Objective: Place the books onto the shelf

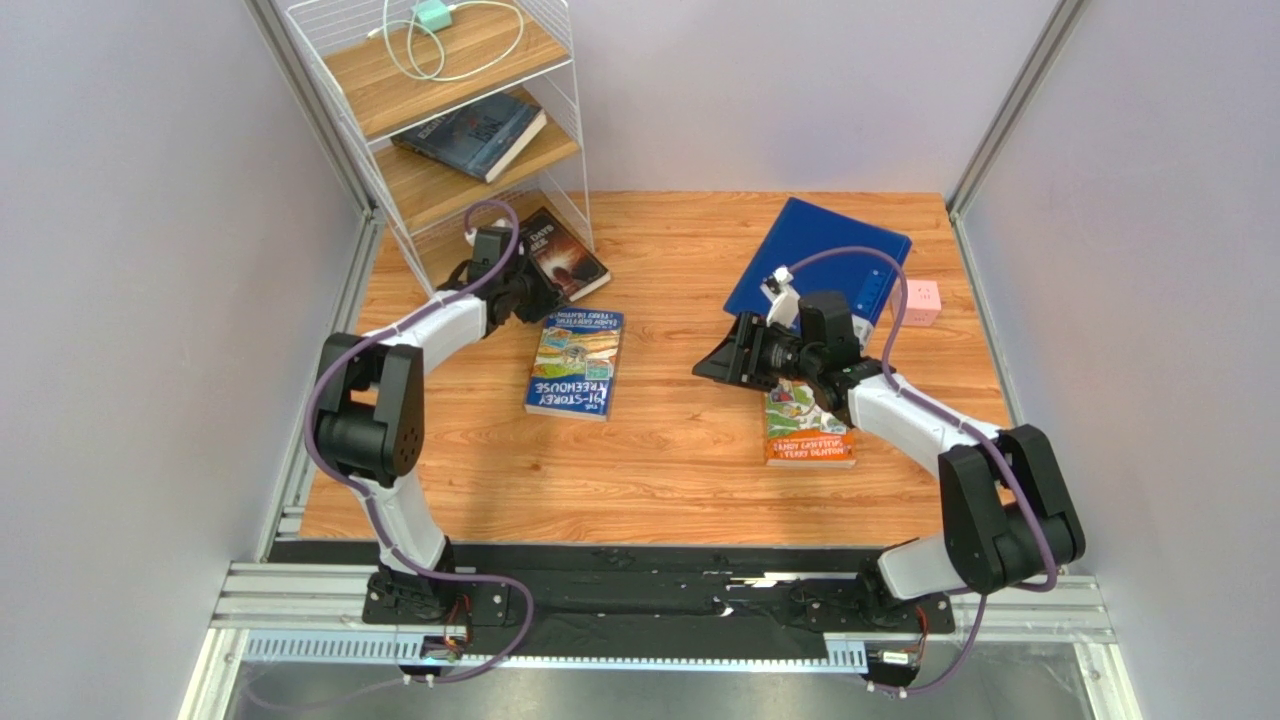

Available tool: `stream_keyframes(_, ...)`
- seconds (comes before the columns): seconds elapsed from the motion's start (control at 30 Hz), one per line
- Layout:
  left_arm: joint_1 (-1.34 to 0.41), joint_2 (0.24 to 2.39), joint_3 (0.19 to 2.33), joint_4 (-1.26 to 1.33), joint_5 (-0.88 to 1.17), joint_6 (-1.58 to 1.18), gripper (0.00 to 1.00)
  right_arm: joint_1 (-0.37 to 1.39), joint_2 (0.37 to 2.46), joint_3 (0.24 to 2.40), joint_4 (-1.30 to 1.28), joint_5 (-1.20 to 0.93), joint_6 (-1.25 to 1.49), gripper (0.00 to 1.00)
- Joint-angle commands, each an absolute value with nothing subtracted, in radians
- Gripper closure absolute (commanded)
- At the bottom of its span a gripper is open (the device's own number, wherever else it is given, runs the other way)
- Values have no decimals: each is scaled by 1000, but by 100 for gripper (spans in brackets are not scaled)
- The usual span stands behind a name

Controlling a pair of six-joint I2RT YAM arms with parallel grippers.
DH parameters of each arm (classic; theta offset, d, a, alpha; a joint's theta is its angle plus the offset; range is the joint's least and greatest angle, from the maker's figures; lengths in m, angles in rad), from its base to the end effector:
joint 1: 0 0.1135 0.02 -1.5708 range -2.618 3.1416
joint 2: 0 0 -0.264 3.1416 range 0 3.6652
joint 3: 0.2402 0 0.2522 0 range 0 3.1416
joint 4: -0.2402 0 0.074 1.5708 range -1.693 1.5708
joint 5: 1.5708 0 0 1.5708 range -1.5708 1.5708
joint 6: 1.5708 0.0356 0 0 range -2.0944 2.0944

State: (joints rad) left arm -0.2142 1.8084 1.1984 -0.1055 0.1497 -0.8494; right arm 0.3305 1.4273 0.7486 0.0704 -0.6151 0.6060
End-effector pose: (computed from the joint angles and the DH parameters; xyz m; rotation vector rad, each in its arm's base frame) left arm 0.3894 -0.0902 0.2073 -0.6667 2.2889 -0.7047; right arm 0.2725 0.1152 0.2088 -0.0613 2.3040 1.1803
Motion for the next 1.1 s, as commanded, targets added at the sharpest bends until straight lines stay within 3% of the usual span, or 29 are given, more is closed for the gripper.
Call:
stream_keyframes(0.0, -224, 1802, 1203, -104, 133, -805, 100, 330, 1433, 741, 117, -630, 612, 40)
stream_keyframes(1.07, -222, 2063, 1469, -241, 43, -785, 100, 328, 1462, 753, 84, -612, 566, 40)
